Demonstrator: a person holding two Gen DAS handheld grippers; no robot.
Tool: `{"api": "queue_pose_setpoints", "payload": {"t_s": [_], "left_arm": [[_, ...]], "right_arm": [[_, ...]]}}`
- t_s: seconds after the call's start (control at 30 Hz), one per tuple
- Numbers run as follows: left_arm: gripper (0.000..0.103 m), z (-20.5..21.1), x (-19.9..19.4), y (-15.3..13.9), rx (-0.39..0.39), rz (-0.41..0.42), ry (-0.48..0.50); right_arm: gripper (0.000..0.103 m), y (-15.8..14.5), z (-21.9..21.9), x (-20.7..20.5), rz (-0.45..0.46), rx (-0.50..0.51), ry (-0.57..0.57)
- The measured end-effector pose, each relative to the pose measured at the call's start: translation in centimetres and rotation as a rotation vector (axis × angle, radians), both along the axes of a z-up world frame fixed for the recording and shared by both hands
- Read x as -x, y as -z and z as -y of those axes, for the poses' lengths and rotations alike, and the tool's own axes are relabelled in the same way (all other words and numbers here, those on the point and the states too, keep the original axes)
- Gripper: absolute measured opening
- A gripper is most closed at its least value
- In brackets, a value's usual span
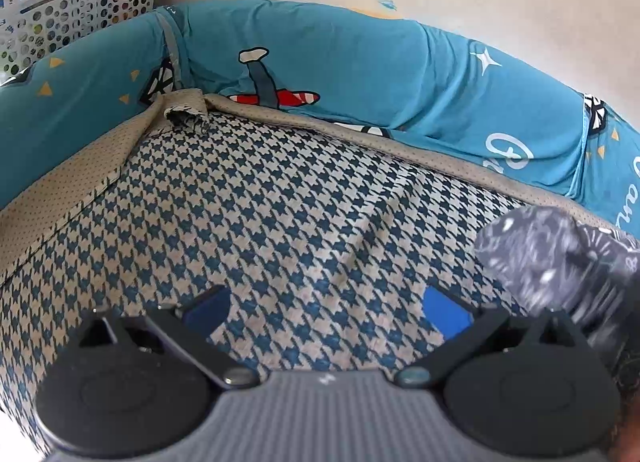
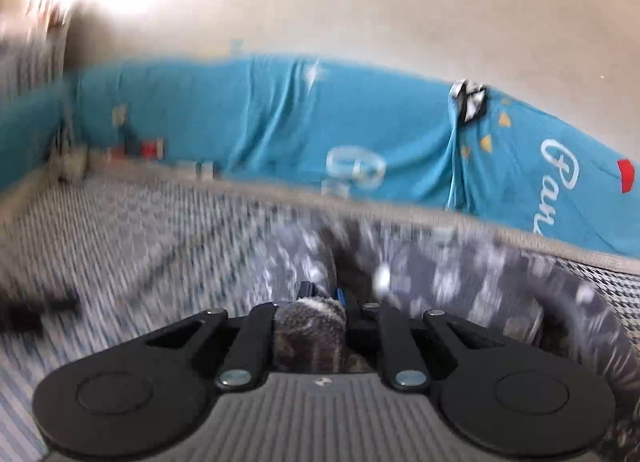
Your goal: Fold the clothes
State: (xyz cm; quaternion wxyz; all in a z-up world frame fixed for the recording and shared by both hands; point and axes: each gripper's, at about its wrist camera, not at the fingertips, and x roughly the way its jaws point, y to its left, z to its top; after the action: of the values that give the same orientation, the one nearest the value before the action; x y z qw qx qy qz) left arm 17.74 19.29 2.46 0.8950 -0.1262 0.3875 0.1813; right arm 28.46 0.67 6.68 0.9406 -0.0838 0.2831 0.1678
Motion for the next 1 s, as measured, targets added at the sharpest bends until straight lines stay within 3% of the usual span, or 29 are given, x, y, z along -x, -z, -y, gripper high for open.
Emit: {"api": "queue_pose_setpoints", "payload": {"t_s": [0.2,0.33,0.8,0.9,1.0], "left_arm": [[0.103,0.1,-0.1,0.0,-0.008,0.001,-0.006],[0.103,-0.1,0.0,0.1,0.002,0.002,-0.01],[0.103,-0.2,0.2,-0.1,0.075,0.026,-0.008],[0.103,-0.3,0.2,0.0,0.074,0.021,-0.018],[0.103,-0.3,0.1,0.0,0.074,0.016,-0.025]], "right_arm": [[0.012,-7.6,-0.2,-2.5,0.078,-0.195,-0.003],[0.021,-9.3,-1.4,-4.0,0.076,-0.245,-0.019],[0.043,-5.2,0.1,0.2,0.02,-0.138,-0.08],[0.053,-4.2,0.6,1.4,0.002,-0.109,-0.1],[0.071,-3.2,1.1,2.5,-0.016,-0.08,-0.121]]}}
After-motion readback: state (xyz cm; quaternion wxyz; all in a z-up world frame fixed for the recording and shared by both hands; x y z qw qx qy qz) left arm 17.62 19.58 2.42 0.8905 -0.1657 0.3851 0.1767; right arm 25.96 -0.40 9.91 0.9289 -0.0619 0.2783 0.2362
